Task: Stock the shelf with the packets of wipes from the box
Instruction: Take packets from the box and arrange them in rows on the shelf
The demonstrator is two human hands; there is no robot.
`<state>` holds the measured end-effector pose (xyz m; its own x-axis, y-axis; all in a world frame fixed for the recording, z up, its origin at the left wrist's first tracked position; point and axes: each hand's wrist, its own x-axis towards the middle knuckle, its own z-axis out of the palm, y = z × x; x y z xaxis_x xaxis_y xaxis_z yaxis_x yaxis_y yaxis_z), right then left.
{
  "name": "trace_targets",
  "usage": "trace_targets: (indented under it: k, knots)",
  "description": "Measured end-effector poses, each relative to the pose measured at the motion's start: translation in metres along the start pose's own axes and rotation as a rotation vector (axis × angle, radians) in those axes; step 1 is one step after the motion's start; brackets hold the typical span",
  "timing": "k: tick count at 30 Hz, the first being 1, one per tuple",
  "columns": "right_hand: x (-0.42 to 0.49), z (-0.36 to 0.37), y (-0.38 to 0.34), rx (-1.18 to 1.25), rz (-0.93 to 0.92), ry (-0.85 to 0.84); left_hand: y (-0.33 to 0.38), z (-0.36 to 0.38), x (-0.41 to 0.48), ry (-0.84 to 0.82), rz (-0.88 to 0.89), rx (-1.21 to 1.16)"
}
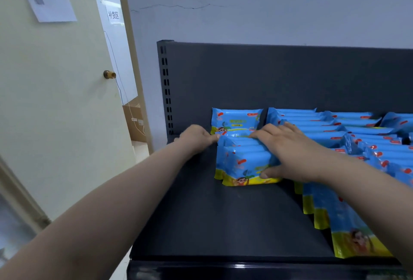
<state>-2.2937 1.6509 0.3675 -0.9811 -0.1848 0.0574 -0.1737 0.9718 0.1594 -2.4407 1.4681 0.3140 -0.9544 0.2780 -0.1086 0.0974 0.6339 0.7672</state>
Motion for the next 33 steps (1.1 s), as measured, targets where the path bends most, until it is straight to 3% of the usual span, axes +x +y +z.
trace_targets:
  k: [5,10,18,23,26,29,33]
  knots:
    - [0.000,-0.001,-0.001,0.002,0.000,-0.018,0.000,0.015,0.023,-0.024,-0.061,-0.096]
    - [0.005,-0.003,0.003,0.039,-0.001,-0.051,0.008,0.011,0.007,0.073,0.059,-0.284]
    - [0.053,-0.002,0.009,0.022,0.046,-0.073,-0.001,-0.001,0.009,0.146,0.295,-0.305]
    - [0.073,-0.001,0.017,0.041,0.057,-0.040,0.004,-0.001,0.010,0.133,0.253,-0.452]
    - [0.078,-0.001,0.024,0.066,0.073,-0.084,0.002,0.002,0.008,0.060,0.335,-0.534]
    - [0.085,-0.001,0.026,0.073,0.080,-0.139,-0.005,0.010,0.014,-0.147,0.463,-0.500]
    - [0.095,-0.005,0.025,0.097,0.069,-0.170,-0.012,0.022,0.029,-0.149,0.394,-0.327]
